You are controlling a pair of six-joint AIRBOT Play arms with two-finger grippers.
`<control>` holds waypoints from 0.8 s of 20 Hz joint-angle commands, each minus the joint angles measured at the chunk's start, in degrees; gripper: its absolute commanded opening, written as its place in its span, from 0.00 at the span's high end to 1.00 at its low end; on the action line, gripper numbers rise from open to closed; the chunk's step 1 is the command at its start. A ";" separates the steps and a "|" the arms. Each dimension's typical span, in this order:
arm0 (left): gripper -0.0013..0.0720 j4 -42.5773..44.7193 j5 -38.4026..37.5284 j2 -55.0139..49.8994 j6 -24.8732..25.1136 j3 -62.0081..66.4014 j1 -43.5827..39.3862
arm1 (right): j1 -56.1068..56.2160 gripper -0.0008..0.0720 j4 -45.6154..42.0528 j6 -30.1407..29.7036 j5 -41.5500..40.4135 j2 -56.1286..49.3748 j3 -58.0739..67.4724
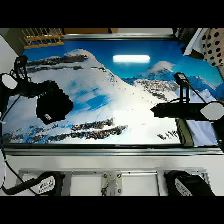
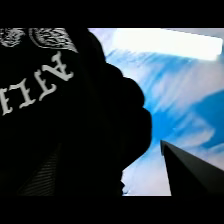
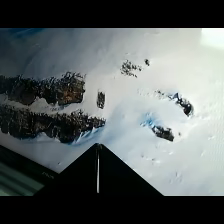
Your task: Fold the clothes and pants, and hang the long-sleeved shirts on hangers.
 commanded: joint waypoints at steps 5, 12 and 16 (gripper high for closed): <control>0.01 1.11 -0.50 -14.62 -1.97 0.90 -1.09 | 0.04 0.96 0.02 0.02 0.00 -0.04 0.07; 0.97 1.95 -4.37 -8.22 -5.46 7.13 -6.71 | 0.04 0.96 0.07 0.02 -0.02 -0.04 0.07; 0.97 1.95 -5.95 1.46 -5.46 19.06 -18.18 | 0.04 0.96 3.37 0.00 0.02 -0.04 0.07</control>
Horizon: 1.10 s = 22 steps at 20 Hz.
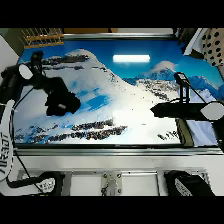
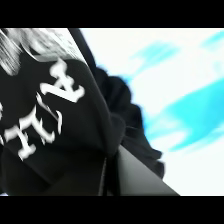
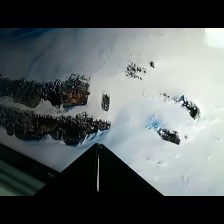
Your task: Fold the clothes and pants, and hang the long-sleeved shirts on hangers.
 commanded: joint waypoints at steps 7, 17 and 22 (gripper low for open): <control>0.97 0.20 5.57 11.96 2.73 23.52 -32.04 | -6.43 0.97 -8.46 -0.09 -1.73 0.26 7.02; 0.97 0.11 -1.77 12.00 -3.37 -2.32 -17.79 | -19.65 0.97 -12.85 0.04 -1.46 3.17 14.82; 0.10 -0.02 -5.27 12.70 -5.31 -16.79 -3.78 | -19.47 0.97 -7.63 0.04 -1.16 1.51 14.80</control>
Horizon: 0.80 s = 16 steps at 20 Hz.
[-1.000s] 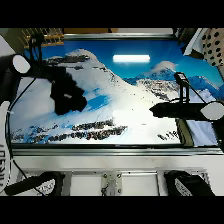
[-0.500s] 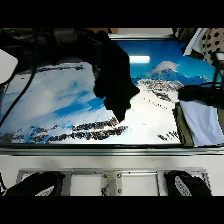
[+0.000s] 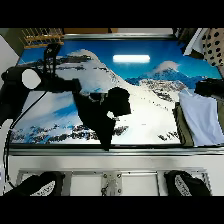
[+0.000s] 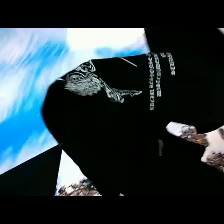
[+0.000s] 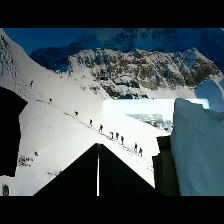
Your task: Fold the clothes and pants, and hang the long-sleeved shirts on hangers.
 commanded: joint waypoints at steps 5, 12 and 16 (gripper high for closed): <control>0.10 -4.20 3.67 1.31 -1.27 -24.87 14.51 | 0.37 0.97 7.50 0.00 3.17 -5.09 0.07; 0.10 -9.33 10.84 -8.92 -0.57 -29.53 18.12 | 10.36 0.97 7.30 -0.04 3.41 -12.87 0.07; 0.11 -11.26 14.21 -11.96 -0.33 -26.71 16.57 | 17.88 0.97 6.62 -0.02 3.13 -20.74 0.07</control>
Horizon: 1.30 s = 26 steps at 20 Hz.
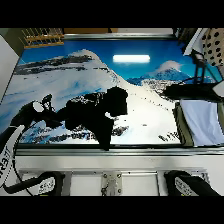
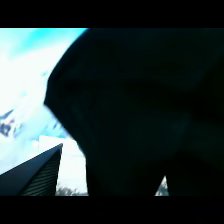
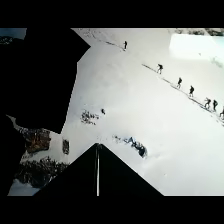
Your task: Fold the clothes and pants, and hang the long-sleeved shirts on hangers.
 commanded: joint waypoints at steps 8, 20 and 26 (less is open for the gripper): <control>0.97 -0.39 2.80 -4.48 0.31 5.44 -1.66 | 20.15 0.10 0.68 0.00 -9.73 -26.71 0.04; 0.97 -0.37 1.68 -3.28 0.35 5.44 -1.01 | 23.69 0.97 4.92 0.00 -22.53 -29.49 0.07; 0.97 -0.44 -1.92 14.73 3.72 19.15 2.62 | 17.53 0.97 -14.34 -0.02 -13.77 -13.33 9.42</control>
